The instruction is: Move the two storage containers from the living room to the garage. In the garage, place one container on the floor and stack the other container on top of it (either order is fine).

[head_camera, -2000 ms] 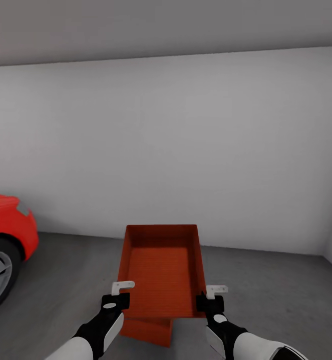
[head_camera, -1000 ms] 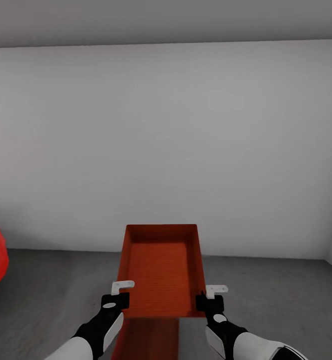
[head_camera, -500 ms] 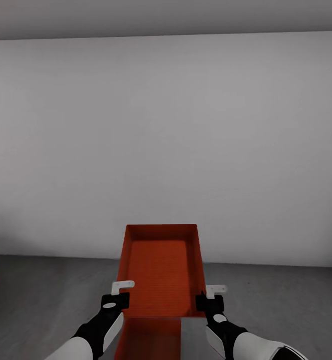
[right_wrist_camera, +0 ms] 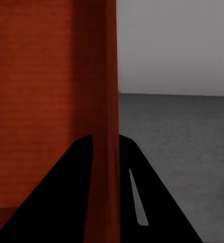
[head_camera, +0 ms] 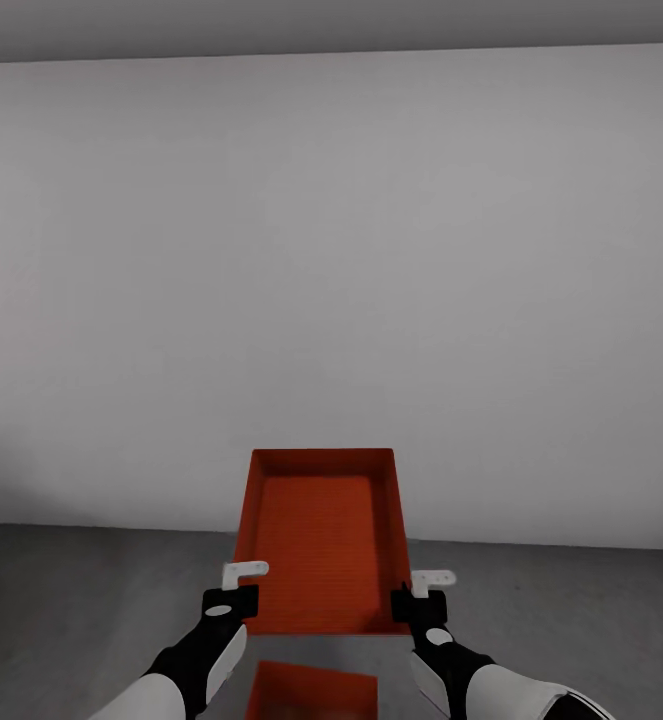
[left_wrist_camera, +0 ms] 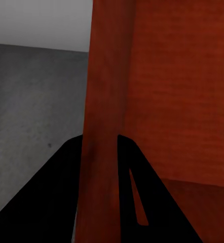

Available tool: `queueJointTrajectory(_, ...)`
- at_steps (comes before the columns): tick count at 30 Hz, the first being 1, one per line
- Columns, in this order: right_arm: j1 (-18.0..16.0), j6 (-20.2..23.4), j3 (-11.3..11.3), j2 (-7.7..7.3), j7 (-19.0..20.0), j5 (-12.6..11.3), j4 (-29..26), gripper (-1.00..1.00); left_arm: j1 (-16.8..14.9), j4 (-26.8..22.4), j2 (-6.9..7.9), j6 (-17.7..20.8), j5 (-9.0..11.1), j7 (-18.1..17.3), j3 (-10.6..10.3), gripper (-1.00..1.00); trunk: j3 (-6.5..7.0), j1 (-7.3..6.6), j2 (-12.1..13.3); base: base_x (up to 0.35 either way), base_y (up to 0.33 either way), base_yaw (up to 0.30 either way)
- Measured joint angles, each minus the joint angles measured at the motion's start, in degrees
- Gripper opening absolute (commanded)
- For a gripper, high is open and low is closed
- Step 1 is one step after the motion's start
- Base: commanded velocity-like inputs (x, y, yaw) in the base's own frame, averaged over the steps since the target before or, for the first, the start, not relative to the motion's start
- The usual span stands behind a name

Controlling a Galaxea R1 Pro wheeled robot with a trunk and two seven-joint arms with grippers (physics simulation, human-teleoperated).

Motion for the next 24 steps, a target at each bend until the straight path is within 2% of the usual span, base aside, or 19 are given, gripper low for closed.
queueJointTrajectory(4,0.0,0.0,-0.1,-0.01,0.0,0.1,0.0,-1.0,0.0,0.0,0.0,0.0,0.1,0.0,0.0,-1.0,0.0,0.0,0.0,0.245,0.193,0.0)
queueJointTrajectory(7,0.0,-0.1,0.0,-0.12,0.0,0.5,-0.2,-1.0,0.0,0.1,0.01,-0.7,0.7,0.1,-0.2,-1.0,0.0,0.01,0.0,0.07,0.053,0.0)
queueJointTrajectory(12,0.0,-0.1,0.2,-0.16,0.0,0.5,-0.2,-1.0,0.0,0.4,-0.05,-0.9,0.7,0.1,-0.2,-1.0,0.0,0.03,0.0,0.013,0.01,-0.015)
queueJointTrajectory(24,0.0,-0.1,0.2,-0.19,-0.1,0.7,-0.2,-1.0,0.0,0.7,-0.08,-1.2,0.9,0.1,-0.2,-1.0,0.0,0.03,0.0,0.001,0.0,-0.209)
